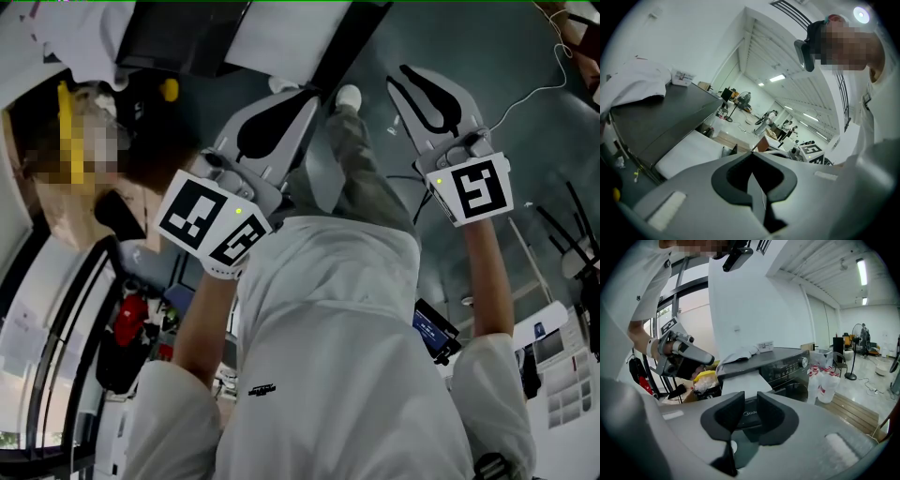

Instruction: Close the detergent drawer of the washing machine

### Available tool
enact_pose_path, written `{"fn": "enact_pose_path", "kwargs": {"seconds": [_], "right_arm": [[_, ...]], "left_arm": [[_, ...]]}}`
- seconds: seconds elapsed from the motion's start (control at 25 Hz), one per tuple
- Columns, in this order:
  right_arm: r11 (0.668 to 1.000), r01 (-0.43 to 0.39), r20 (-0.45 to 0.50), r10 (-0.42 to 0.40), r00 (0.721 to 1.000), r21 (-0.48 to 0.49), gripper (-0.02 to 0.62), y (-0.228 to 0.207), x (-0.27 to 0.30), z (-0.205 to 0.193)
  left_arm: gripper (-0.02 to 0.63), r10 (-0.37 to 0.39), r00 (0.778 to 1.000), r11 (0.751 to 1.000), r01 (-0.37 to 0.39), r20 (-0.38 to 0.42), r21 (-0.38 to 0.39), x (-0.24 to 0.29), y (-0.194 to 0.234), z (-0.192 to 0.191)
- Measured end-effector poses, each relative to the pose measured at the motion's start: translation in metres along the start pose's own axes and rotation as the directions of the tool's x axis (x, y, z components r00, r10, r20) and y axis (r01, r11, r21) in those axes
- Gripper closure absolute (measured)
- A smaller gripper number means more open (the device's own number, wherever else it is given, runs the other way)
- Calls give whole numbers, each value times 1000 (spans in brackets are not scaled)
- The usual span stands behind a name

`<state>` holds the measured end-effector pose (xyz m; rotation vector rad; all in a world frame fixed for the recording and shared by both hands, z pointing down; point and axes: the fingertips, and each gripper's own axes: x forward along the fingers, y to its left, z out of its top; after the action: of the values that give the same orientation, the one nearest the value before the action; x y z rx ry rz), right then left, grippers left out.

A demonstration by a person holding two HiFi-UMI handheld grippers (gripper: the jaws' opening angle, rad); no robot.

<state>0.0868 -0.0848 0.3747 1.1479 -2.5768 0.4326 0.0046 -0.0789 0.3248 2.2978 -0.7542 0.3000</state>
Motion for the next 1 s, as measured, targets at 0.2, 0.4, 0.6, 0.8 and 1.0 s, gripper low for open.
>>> {"fn": "enact_pose_path", "kwargs": {"seconds": [0.2,0.4,0.6,0.8,1.0], "right_arm": [[999,-26,-36,24,999,-35,520,1,14,-28],[994,-73,-87,65,994,-86,493,4,29,-50],[989,-114,-87,106,991,-94,483,3,41,-61],[987,-135,-88,127,988,-90,474,2,51,-69],[987,-136,-71,130,989,-84,478,0,60,-70]], "left_arm": [[589,25,999,999,-26,-21,-21,4,9,-18],[589,48,998,998,-49,-35,-43,1,16,-32],[589,68,997,996,-69,-31,-53,3,24,-39],[589,81,996,994,-83,-33,-68,6,32,-47],[589,81,996,994,-84,-37,-75,7,36,-52]]}}
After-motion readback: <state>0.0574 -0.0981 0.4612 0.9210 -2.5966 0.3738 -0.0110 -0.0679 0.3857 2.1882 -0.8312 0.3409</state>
